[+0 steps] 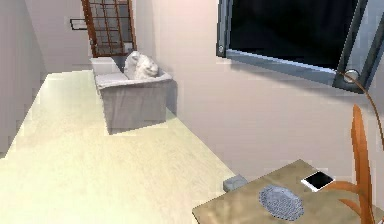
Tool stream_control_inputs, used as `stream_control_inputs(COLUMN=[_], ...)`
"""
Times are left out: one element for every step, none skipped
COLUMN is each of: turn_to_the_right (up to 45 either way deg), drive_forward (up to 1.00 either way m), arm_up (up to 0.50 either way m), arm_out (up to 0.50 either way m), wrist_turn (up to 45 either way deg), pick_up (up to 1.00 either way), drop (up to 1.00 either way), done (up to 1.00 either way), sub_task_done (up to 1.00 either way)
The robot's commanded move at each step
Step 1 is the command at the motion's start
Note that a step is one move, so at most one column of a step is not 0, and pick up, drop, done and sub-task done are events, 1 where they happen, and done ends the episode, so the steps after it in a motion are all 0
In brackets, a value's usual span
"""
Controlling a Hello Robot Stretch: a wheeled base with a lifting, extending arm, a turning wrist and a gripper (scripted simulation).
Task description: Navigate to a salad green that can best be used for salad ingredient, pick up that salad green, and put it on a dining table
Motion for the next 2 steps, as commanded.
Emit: stream_control_inputs(turn_to_the_right=[0.0,0.0], drive_forward=[0.00,0.00], arm_up=[0.00,0.10], arm_out=[0.00,0.00], wrist_turn=[0.0,0.0], pick_up=[0.00,0.00], drop=[1.00,0.00], done=[0.00,0.00], sub_task_done=[0.00,0.00])
